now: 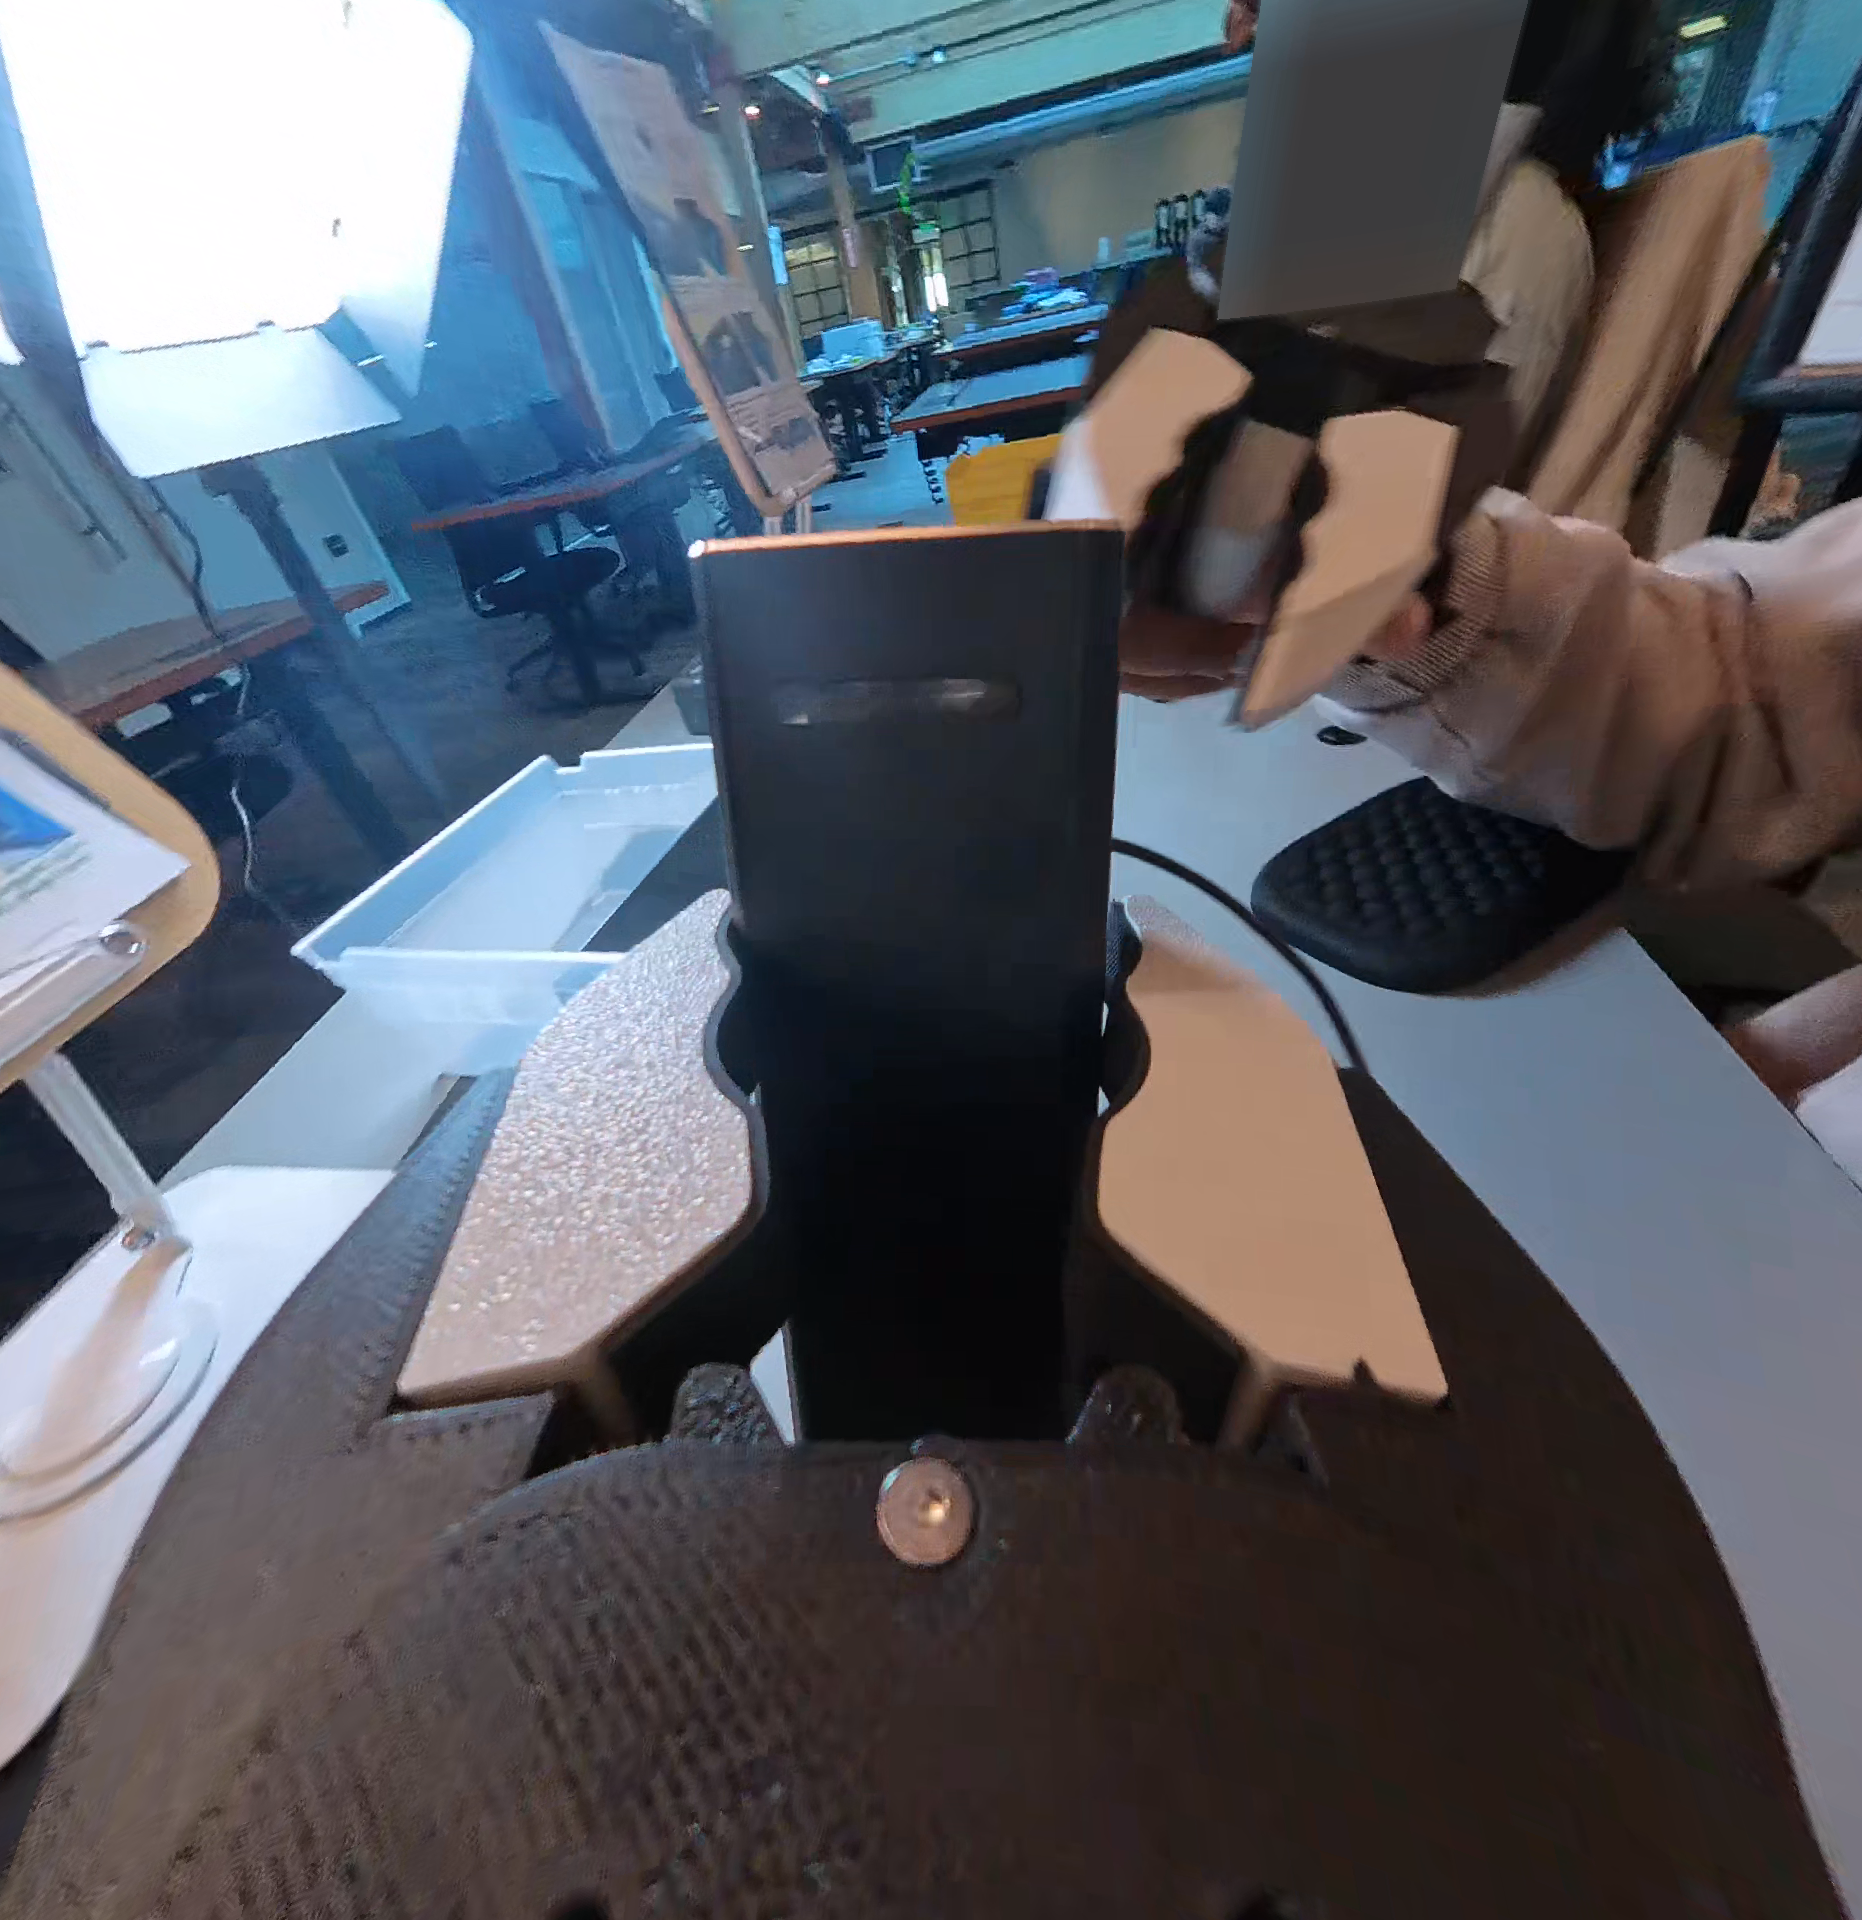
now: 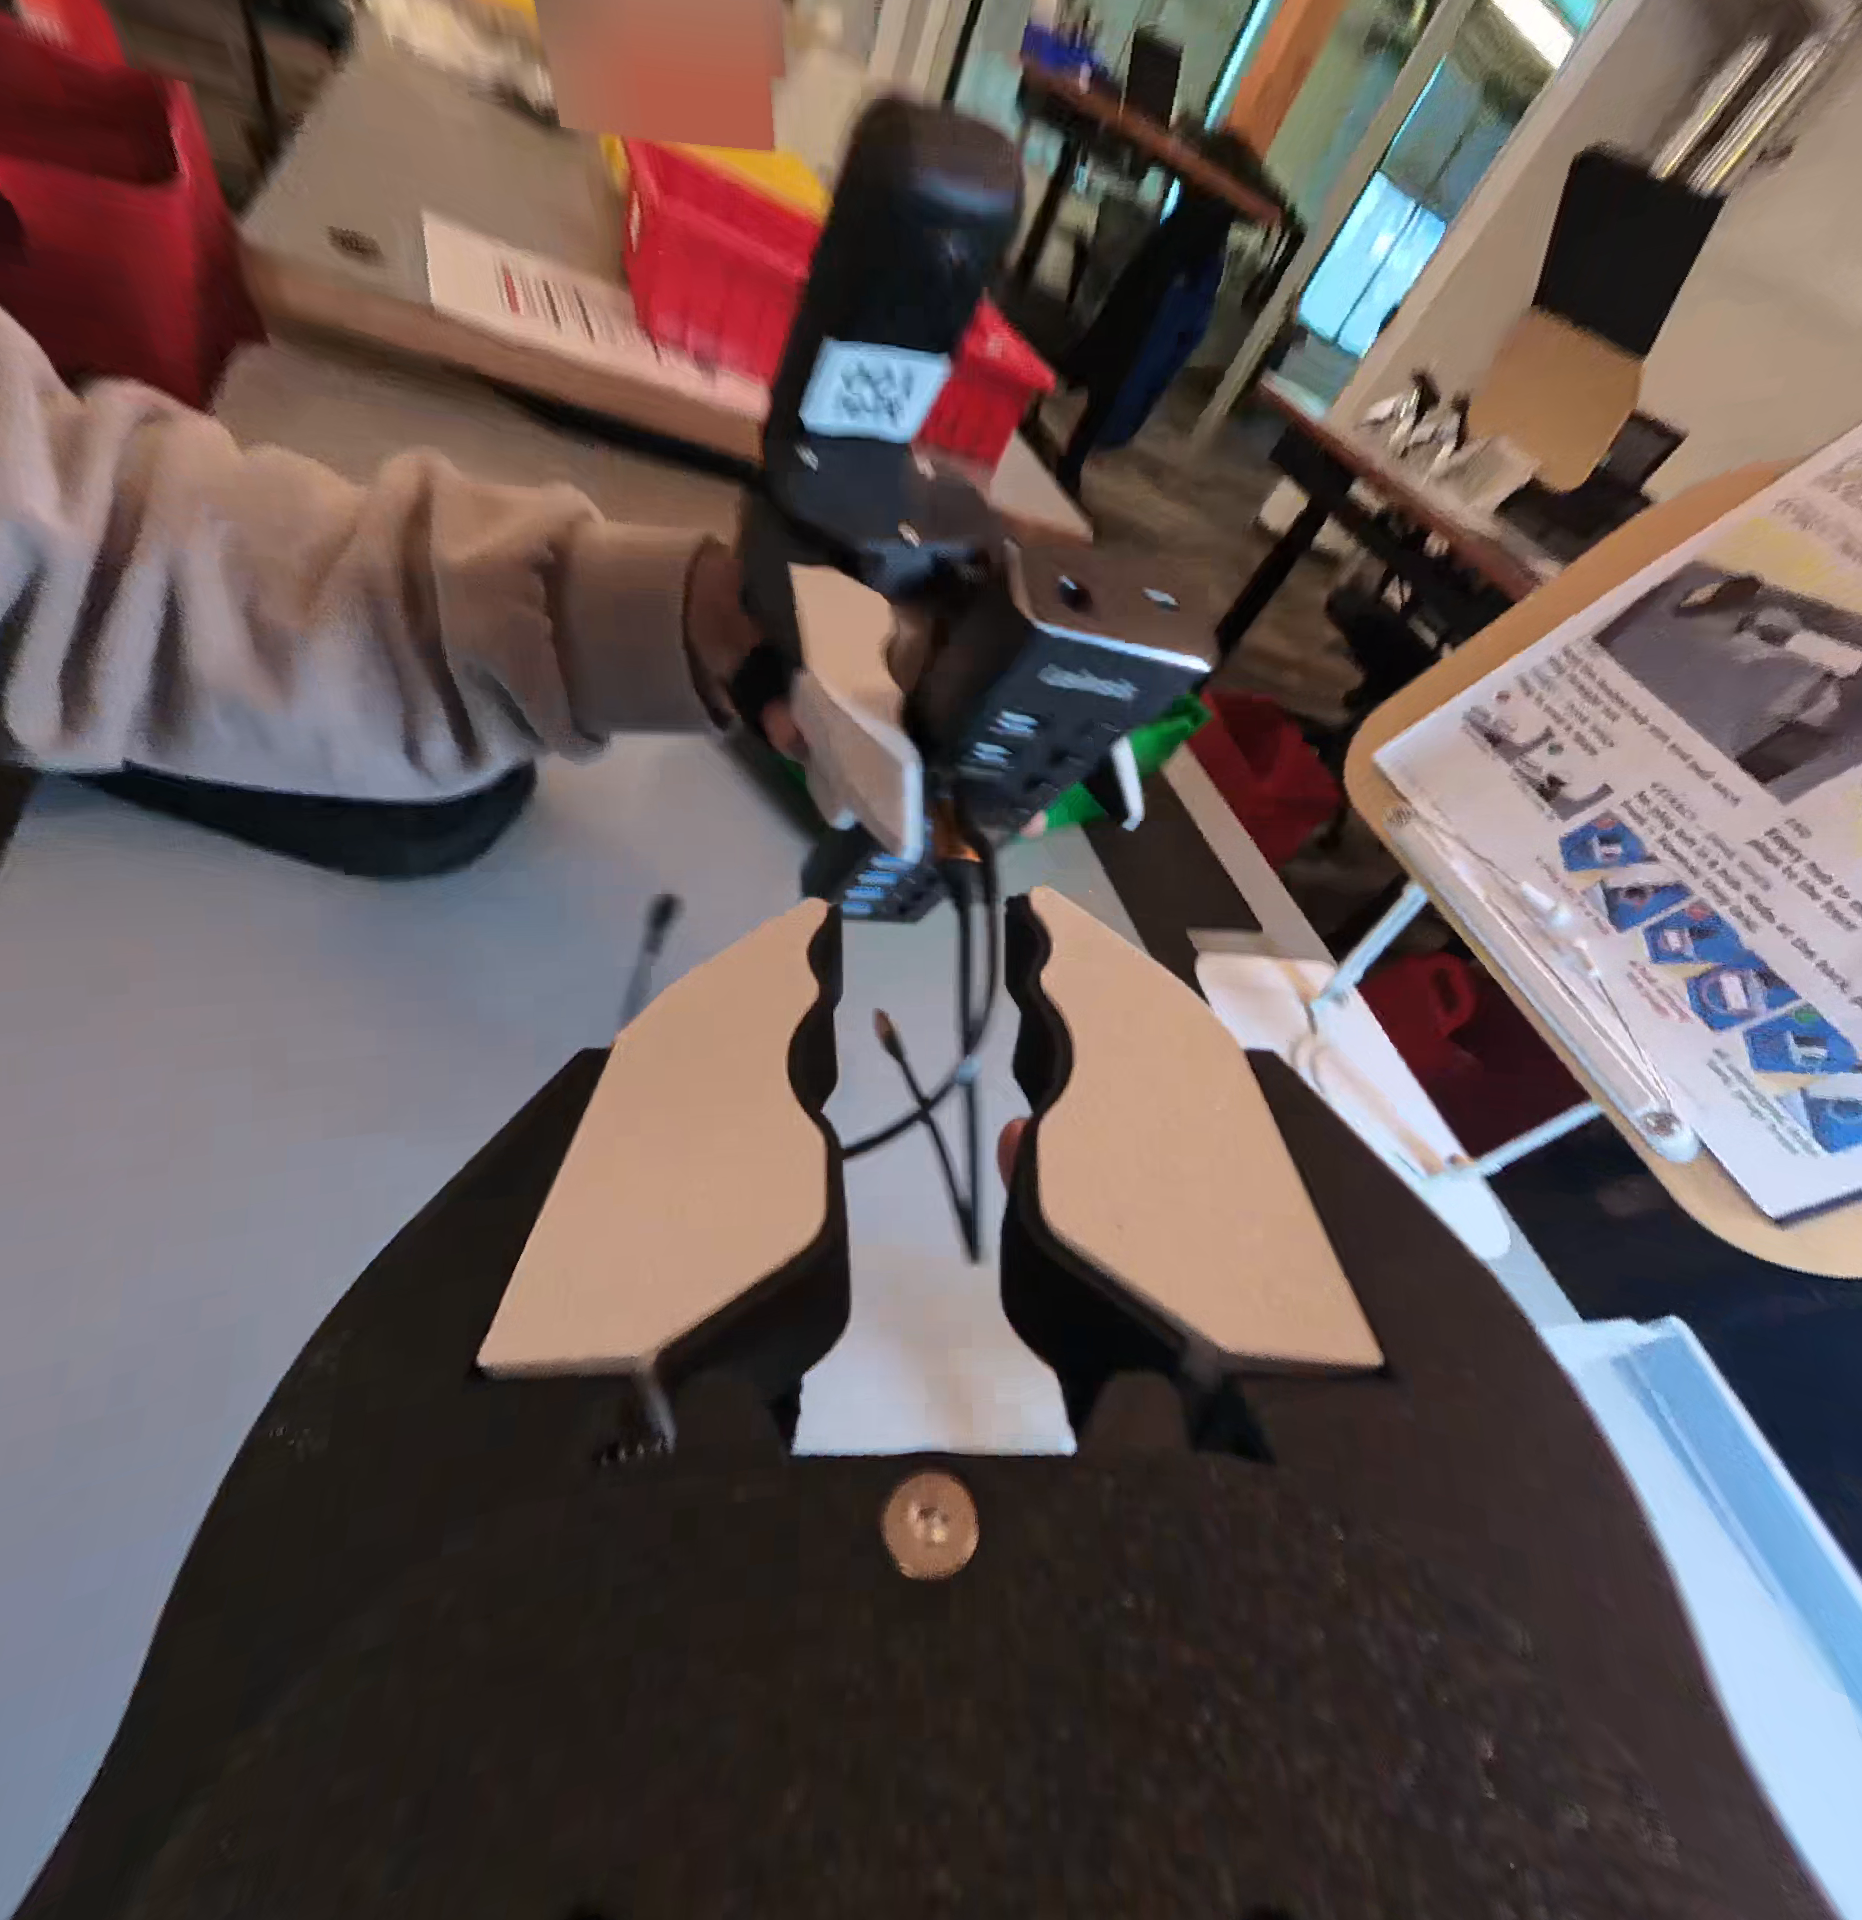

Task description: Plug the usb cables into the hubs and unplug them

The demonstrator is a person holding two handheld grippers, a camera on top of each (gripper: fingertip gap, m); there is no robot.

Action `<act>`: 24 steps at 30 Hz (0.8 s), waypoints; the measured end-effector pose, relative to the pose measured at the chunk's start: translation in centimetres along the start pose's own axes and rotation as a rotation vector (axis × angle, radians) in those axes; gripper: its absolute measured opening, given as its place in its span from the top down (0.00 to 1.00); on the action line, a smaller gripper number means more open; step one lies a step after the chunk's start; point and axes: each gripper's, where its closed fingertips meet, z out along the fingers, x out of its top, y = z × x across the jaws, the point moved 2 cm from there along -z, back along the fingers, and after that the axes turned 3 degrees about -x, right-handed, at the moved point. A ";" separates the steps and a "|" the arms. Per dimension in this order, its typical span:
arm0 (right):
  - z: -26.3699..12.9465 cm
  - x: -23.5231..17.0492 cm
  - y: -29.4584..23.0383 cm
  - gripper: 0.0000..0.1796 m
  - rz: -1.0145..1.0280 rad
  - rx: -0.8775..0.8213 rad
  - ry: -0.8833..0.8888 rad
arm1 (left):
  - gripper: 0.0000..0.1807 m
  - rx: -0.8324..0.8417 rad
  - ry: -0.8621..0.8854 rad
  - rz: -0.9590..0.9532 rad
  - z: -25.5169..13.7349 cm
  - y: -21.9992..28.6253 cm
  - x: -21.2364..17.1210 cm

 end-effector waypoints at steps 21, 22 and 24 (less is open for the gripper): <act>2.7 -1.8 -2.4 0.91 0.064 0.256 0.044 | 0.64 -0.061 -0.162 0.313 2.4 4.8 0.8; 2.7 -1.8 -2.5 0.92 0.070 0.263 0.051 | 0.64 -0.060 -0.170 0.318 2.4 4.9 0.7; 2.6 -1.6 -2.6 0.91 0.077 0.275 0.059 | 0.64 -0.059 -0.184 0.325 2.5 4.9 0.5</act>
